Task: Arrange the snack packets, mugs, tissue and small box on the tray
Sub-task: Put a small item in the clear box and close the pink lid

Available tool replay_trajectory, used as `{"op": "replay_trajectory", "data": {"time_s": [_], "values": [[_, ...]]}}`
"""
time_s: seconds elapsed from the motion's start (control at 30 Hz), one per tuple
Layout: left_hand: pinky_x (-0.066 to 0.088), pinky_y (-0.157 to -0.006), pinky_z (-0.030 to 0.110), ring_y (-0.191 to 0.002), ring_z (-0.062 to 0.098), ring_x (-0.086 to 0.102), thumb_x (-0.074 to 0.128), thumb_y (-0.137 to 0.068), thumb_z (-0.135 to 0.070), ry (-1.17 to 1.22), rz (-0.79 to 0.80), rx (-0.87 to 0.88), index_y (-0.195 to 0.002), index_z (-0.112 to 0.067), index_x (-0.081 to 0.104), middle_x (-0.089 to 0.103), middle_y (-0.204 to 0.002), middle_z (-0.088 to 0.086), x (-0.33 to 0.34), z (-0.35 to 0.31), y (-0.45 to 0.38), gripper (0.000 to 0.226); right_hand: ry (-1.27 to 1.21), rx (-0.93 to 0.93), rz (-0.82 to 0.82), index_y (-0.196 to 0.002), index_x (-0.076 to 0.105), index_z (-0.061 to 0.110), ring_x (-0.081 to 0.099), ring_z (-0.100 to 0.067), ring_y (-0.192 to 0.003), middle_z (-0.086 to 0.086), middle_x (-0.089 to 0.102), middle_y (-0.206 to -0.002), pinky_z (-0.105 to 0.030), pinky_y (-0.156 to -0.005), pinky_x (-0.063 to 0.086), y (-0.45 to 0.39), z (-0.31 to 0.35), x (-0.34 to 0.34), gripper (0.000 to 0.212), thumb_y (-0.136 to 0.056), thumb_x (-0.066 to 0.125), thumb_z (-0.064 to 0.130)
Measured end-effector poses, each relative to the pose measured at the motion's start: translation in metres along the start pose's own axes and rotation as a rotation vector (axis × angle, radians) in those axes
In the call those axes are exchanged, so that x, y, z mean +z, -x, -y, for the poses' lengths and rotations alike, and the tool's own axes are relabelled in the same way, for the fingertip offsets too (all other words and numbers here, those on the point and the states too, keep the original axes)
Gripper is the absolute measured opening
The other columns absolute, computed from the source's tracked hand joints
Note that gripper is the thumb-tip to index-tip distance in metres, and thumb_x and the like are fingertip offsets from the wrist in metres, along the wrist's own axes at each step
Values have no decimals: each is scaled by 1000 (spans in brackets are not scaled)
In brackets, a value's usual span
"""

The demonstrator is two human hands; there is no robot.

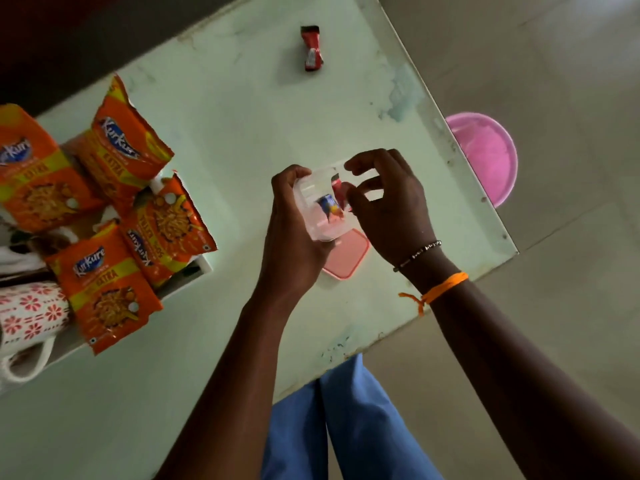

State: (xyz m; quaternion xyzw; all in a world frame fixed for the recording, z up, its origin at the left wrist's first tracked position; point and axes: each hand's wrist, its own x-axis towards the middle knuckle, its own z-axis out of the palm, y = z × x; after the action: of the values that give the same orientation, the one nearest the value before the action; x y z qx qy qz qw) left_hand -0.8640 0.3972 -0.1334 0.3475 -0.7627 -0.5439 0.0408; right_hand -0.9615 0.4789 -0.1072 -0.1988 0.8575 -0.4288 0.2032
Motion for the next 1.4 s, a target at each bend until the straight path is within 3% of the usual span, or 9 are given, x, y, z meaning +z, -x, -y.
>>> {"op": "replay_trajectory", "data": {"time_s": [0.07,0.2,0.4,0.67,0.83,0.93,1.07,1.27,1.4], "values": [[42,-82,1,-104,-11,44,83,-54,2,17,-30,-4,-122,-17,32,41,-119,-11,-7,3,-7,87,25,-29,-30,-93,62,3,54,-11,-70,-13,61,-100,-11,-65,47,-22,1,4,15,-79,61,0],[53,-89,24,-113,5,47,84,-57,-5,26,-103,-13,-123,-19,30,41,-121,-10,-25,3,-14,86,187,-41,43,-108,59,6,60,-24,-88,-14,56,-114,-33,-83,49,-86,4,19,30,-80,54,-1],[55,-89,40,-115,17,51,83,-61,-10,66,-170,-56,-122,-18,31,45,-121,-3,-34,3,-12,80,621,-24,350,-141,29,26,29,-40,-131,-13,14,-153,-43,-103,38,-160,-1,56,64,-84,47,4],[53,-92,38,-119,16,48,83,-61,-9,59,-184,-61,-120,-26,30,42,-121,-6,-32,8,-10,82,549,-10,137,-125,54,22,47,-32,-111,-14,53,-122,-33,-94,41,-155,-24,49,47,-82,45,4],[48,-83,7,-116,11,46,83,-60,-7,49,-178,-61,-124,-20,31,41,-122,-7,-27,15,-3,84,129,46,-59,-88,69,12,61,-32,-96,8,57,-82,-33,-83,49,-85,-11,27,21,-77,57,0],[46,-77,2,-113,11,46,81,-63,-7,62,-179,-67,-122,-26,31,42,-121,-7,-25,16,4,80,-40,-12,15,-78,58,35,62,-25,-95,-4,61,-100,-32,-71,53,-25,12,20,32,-76,61,3],[51,-89,20,-116,19,51,79,-68,-14,47,-179,-25,-122,-24,31,47,-128,4,-25,16,17,73,-8,-16,270,-96,69,20,58,-18,-108,8,62,-112,-36,-89,49,29,17,20,17,-82,60,13],[49,-85,9,-117,12,51,80,-56,7,103,-126,-41,-125,-21,31,44,-126,-3,-34,30,49,88,48,177,7,-90,68,13,61,-19,-80,-14,63,-105,-8,-70,44,28,-9,23,29,-79,51,-8],[50,-85,13,-113,8,51,81,-54,6,113,-158,-95,-124,-21,33,44,-120,-9,-45,41,78,89,325,202,205,-120,54,11,50,-36,-110,-17,51,-124,-37,-94,43,29,-34,40,45,-76,64,9]]}}
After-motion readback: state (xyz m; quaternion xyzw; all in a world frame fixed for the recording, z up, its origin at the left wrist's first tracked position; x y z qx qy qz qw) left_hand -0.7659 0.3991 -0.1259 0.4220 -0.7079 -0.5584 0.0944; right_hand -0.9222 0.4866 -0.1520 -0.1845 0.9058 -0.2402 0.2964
